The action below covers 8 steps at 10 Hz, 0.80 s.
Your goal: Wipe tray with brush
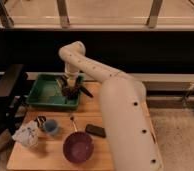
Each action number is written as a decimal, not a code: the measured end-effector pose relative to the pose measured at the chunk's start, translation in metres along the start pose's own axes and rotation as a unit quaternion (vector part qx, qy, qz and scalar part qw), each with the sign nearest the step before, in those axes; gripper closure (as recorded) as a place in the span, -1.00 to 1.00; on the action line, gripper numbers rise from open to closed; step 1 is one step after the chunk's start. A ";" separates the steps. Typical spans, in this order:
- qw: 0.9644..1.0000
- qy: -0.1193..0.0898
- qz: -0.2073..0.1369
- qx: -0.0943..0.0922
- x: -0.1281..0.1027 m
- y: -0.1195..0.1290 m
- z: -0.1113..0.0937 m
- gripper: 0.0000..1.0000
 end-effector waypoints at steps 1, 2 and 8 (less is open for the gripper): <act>1.000 -0.004 -0.022 -0.003 -0.026 0.001 0.004 1.00; 0.999 -0.008 -0.039 -0.008 -0.042 0.005 0.009 1.00; 0.999 -0.001 -0.032 -0.030 -0.021 0.033 0.023 1.00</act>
